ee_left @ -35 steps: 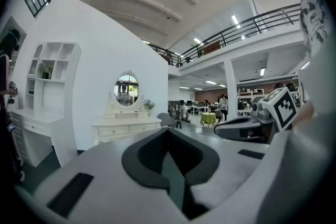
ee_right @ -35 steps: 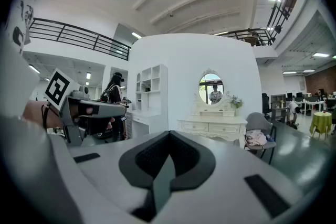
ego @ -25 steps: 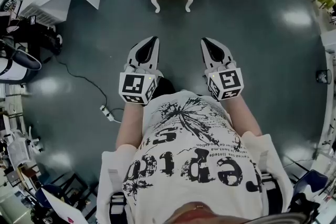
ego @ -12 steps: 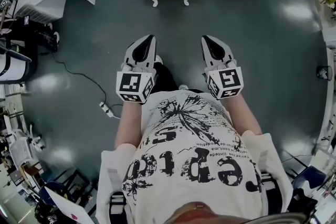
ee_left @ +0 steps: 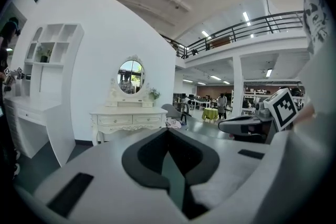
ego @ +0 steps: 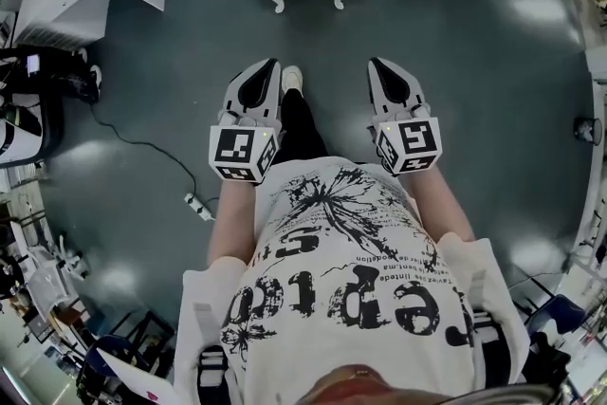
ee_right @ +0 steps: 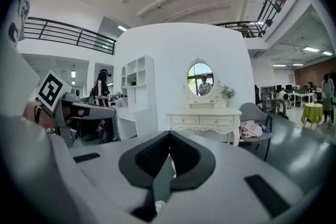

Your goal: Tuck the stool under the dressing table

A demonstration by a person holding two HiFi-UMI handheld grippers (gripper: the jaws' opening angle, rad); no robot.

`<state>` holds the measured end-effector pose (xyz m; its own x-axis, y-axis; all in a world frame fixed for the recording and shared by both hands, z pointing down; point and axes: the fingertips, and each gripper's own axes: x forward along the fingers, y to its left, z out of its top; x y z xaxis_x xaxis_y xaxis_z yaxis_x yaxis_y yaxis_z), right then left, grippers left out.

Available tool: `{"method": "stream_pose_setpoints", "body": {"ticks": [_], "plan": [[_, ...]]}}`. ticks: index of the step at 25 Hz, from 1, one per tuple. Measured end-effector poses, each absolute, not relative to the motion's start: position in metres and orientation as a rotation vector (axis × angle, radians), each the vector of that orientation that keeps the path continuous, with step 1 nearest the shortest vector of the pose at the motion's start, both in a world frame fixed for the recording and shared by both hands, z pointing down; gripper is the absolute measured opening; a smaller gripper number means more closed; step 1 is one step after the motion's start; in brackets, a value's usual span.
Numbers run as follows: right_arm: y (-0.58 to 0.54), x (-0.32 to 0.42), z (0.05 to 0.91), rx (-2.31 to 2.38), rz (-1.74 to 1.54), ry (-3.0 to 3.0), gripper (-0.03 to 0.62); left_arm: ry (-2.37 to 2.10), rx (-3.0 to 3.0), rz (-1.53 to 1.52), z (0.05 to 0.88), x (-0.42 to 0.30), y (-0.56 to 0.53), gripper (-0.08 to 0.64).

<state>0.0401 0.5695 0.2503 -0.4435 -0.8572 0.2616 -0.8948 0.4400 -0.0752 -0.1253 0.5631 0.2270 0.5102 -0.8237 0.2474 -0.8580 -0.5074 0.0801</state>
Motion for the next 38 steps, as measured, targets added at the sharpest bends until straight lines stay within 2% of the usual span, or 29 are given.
{"method": "stream_pose_setpoints", "body": {"ticks": [9, 19, 27, 38], "plan": [[0.369, -0.009, 0.273, 1.6, 0.322, -2.401, 0.017, -1.322, 2.514, 0.264, 0.261, -0.177, 0.352, 0.02], [0.179, -0.018, 0.316, 1.654, 0.394, -2.273, 0.018, -1.177, 2.497, 0.384, 0.307, -0.2, 0.159, 0.02], [0.091, 0.0, 0.416, 1.657, 0.54, -2.202, 0.018, -1.084, 2.4, 0.44, 0.415, -0.167, 0.096, 0.02], [0.043, 0.05, 0.585, 1.521, 0.622, -2.15, 0.018, -1.169, 2.28, 0.457, 0.569, -0.106, 0.055, 0.02]]}}
